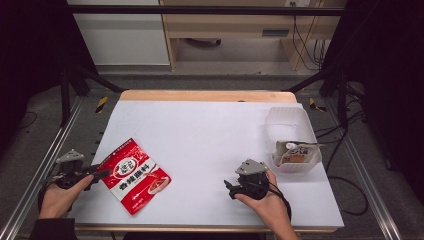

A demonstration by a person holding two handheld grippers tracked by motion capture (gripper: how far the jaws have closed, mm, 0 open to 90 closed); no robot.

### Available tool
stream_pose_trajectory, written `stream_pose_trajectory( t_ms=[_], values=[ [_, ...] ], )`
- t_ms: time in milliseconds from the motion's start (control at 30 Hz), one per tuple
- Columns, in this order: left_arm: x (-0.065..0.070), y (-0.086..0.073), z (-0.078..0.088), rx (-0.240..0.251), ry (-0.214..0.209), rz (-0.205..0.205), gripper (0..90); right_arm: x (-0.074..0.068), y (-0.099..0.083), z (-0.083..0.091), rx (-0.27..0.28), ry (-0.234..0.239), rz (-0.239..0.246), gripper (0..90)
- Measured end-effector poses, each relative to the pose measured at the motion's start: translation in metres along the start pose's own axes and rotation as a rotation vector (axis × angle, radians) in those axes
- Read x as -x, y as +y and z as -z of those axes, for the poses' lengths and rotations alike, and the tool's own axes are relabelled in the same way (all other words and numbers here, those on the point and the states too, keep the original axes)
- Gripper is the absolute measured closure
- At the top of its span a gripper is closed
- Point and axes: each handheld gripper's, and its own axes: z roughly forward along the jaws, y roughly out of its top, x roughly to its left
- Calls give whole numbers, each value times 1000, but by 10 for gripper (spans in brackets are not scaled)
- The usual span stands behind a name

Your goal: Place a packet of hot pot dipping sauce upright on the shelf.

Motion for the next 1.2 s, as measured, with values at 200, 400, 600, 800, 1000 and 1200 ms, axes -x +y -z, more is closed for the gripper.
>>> stream_pose_trajectory(
  t_ms=[200, 400, 600, 800, 1000, 1200],
  values=[
    [-7, -1, -4, -5, -6, 8, 552, -2, 0, -2, -7, 9, 12, 154],
    [-9, 1, -5, -5, 18, 11, 691, -4, 1, -4, -9, 10, 14, 155],
    [-10, 1, -8, -14, 43, 4, 775, -5, 1, -4, -9, 10, 18, 154],
    [-12, 1, -11, -27, 58, -1, 863, -4, 1, -4, -11, 10, 16, 154],
    [-12, 3, -11, -37, 56, -2, 900, -5, 1, -4, -11, 9, 16, 154],
    [-1, 14, -8, 8, 6, -26, 900, -4, 1, -4, -8, 3, 17, 154]
  ],
)
